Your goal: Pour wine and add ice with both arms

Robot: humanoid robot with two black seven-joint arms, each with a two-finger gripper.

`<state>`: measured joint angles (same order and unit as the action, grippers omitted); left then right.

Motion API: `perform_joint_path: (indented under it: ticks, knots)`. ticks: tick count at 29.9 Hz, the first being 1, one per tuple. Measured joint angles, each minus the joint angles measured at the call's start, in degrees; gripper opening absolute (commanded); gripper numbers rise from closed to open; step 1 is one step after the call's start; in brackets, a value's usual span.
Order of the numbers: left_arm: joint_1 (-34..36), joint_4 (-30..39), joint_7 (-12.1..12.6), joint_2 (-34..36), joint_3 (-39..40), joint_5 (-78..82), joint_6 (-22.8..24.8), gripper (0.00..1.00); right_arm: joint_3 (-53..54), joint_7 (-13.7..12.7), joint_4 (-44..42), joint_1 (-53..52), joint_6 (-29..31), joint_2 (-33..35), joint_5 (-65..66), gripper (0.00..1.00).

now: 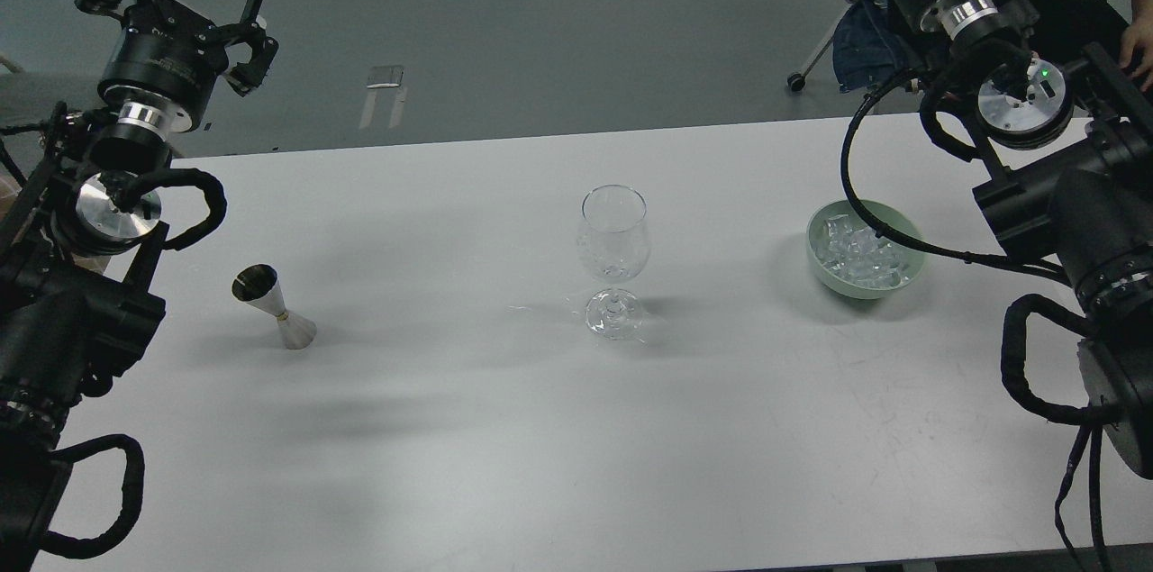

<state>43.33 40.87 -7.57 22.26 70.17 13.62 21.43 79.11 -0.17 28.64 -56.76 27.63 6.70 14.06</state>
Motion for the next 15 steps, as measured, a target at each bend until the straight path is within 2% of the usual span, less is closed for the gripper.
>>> perform_joint_path:
  ticks: [15]
  knots:
    - [0.6,0.0,-0.2,0.1,0.1,-0.1,0.0,0.98,0.3,0.1,0.0,0.0,-0.3,-0.2,-0.1,1.00]
